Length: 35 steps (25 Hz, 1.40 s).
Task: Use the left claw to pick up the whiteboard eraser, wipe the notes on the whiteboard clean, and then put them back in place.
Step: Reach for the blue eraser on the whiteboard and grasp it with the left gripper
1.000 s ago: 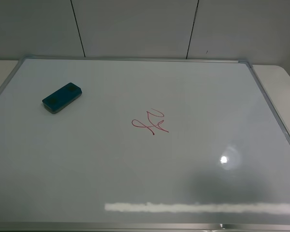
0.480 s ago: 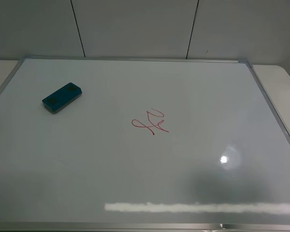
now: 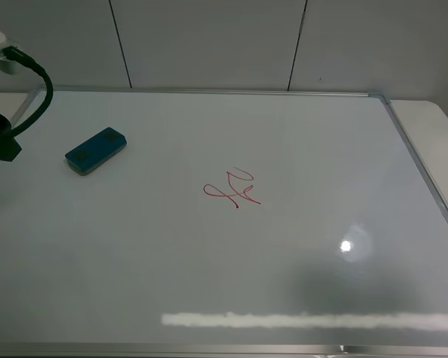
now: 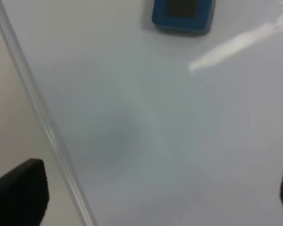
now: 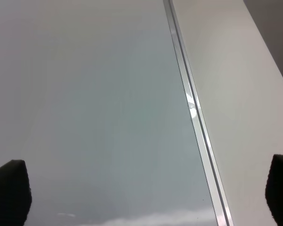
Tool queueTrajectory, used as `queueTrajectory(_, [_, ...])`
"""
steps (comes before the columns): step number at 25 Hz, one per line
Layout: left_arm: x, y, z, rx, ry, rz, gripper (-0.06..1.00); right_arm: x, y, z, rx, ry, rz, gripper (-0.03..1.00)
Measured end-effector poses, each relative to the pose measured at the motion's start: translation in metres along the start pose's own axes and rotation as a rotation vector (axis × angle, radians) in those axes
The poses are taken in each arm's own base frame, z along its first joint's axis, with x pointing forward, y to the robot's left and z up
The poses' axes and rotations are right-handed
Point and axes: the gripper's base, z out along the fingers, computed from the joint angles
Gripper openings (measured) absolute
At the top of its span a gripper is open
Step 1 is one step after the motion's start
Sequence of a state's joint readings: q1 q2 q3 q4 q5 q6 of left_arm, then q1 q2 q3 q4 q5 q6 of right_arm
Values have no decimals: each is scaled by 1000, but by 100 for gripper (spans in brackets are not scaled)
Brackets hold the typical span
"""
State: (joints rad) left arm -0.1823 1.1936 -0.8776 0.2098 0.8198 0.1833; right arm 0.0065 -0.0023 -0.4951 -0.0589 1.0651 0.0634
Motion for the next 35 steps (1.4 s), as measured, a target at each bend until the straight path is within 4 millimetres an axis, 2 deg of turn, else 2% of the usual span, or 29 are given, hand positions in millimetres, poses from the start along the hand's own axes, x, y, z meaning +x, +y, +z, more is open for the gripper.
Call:
queueTrajectory(11, [-37,8,26,13,24,36,99,0,0,0,0,0,0,99])
queueTrajectory(17, [-58,13,39,18,30,82,90,0,0,0,0,0,0,99])
queueTrajectory(24, [-84,26,66,51,39,66,89,0,0,0,0,0,0,99])
queueTrajectory(29, [-91,29,91,125,53,119,91,0,0,0,0,0,0,99])
queueTrajectory(35, [-90,32,121,196,79,140,91,0,0,0,0,0,0,99])
